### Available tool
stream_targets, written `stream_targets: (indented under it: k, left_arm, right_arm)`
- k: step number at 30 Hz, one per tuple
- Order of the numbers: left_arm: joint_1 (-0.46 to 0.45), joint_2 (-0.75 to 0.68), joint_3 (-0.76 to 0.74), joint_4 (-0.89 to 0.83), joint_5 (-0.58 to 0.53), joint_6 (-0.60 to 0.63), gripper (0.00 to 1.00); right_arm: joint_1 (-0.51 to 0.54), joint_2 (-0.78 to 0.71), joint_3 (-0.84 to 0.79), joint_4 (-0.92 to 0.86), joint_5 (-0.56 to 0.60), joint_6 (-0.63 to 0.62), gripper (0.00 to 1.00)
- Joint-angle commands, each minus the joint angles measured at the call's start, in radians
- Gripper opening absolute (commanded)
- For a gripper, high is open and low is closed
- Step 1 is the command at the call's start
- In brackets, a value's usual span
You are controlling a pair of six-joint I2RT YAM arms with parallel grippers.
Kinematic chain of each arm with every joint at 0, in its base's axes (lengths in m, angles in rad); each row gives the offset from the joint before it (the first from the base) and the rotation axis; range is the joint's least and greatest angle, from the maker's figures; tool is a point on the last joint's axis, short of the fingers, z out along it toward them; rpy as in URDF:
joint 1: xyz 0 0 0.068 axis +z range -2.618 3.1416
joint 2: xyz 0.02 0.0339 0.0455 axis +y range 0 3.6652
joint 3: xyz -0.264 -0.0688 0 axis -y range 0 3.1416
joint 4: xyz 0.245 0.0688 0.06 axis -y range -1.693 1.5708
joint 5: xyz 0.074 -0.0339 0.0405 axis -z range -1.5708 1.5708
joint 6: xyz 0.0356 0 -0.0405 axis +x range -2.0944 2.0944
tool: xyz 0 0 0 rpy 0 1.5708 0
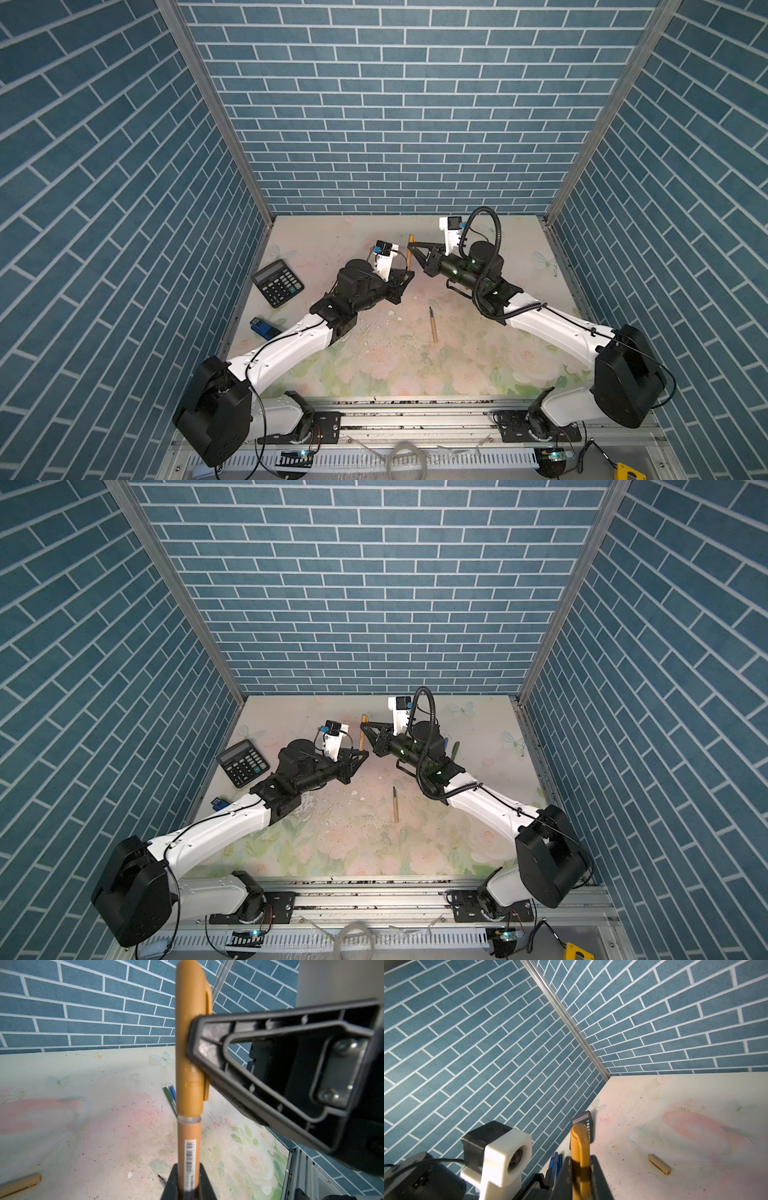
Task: Insert the pens into the pen caps
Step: 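Lower the tan cap onto the orange pen's top with the right gripper, then press the cap down onto the pen while the left gripper holds it steady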
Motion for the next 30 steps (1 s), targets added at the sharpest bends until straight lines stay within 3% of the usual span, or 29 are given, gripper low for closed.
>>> stream_targets:
  k: [1,9,17,23,30]
  left_arm:
    - [0.004,-0.021,0.01,0.083,-0.005,0.025,0.0]
    - [0.004,0.005,-0.008,0.139,0.022,0.05,0.0]
    - [0.004,0.0,-0.012,0.158,0.06,0.097,0.0]
    - [0.003,0.001,-0.03,0.217,0.127,0.12,0.0]
    - [0.003,-0.009,-0.035,0.229,0.143,0.129,0.0]
  right_arm:
    - [0.035,-0.026,-0.015,-0.075,-0.092,-0.01,0.23]
    - [0.034,-0.117,0.06,-0.333,-0.084,-0.154,0.37]
    - [0.013,-0.163,0.203,-0.606,-0.038,-0.304,0.38]
    - [-0.029,-0.117,0.369,-0.723,-0.108,-0.354,0.38]
    - [-0.044,-0.055,0.498,-0.819,-0.081,-0.392,0.38]
